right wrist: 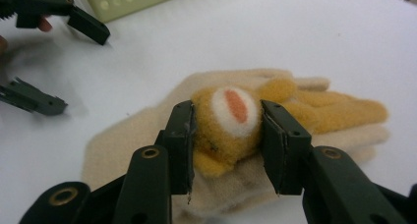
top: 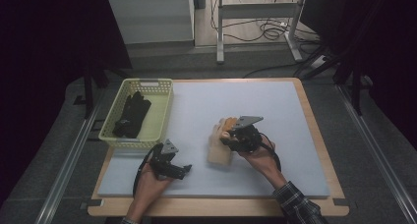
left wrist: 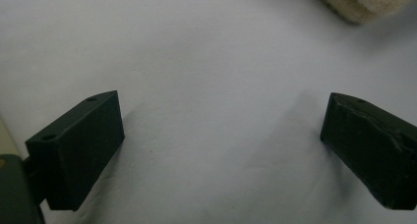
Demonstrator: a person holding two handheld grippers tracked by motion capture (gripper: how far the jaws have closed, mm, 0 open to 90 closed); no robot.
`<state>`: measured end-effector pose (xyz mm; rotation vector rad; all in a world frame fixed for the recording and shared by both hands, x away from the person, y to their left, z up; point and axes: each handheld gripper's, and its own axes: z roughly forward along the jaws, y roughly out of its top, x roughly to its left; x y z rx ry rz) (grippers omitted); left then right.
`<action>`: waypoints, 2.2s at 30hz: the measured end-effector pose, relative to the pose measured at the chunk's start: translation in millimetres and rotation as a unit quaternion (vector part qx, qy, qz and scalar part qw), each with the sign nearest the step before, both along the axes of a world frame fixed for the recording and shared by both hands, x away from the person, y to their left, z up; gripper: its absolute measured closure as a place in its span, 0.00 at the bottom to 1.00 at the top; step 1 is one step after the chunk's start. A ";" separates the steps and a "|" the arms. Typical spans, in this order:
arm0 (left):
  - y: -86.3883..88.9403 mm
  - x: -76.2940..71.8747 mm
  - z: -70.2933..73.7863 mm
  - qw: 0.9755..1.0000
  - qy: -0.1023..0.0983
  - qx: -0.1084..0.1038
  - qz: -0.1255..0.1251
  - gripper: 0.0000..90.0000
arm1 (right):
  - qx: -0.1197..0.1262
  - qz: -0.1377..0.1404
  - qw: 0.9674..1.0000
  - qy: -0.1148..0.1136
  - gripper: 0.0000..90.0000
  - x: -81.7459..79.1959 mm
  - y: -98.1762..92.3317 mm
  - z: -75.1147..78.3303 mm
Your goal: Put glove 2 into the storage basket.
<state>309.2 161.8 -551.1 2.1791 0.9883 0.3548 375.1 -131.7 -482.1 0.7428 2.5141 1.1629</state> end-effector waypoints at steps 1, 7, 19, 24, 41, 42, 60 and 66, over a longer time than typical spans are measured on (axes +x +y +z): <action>0.1 0.0 0.0 1.000 0.000 0.000 0.000 0.03 | -0.001 -0.002 1.000 0.001 0.65 0.8 -1.3 -2.8; 0.0 0.0 0.0 1.000 0.000 0.000 0.000 0.03 | -0.016 -0.010 1.000 0.004 0.61 2.8 -3.5 -17.8; 0.0 0.0 0.0 1.000 0.000 0.001 0.000 0.03 | -0.003 -0.014 1.000 0.003 0.46 0.4 -10.5 -12.1; 0.0 0.0 0.0 1.000 0.000 0.001 0.000 0.03 | 0.001 -0.029 1.000 -0.002 0.46 -1.1 -25.1 -4.8; -0.2 -0.2 0.0 1.000 0.001 0.000 0.000 0.03 | -0.005 -0.008 0.999 0.046 0.91 -24.4 -46.8 -36.0; -0.2 -0.2 0.0 1.000 0.000 0.000 0.000 0.03 | -0.006 -0.005 0.999 0.049 0.93 -25.5 -45.4 -37.6; -0.1 -0.1 0.0 1.000 0.000 0.000 0.000 0.03 | -0.012 0.018 0.999 0.046 0.92 -28.1 -11.2 -49.2; -0.1 -0.1 0.0 1.000 0.000 0.000 0.000 0.03 | -0.014 0.022 0.999 0.039 0.91 -26.0 1.7 -50.3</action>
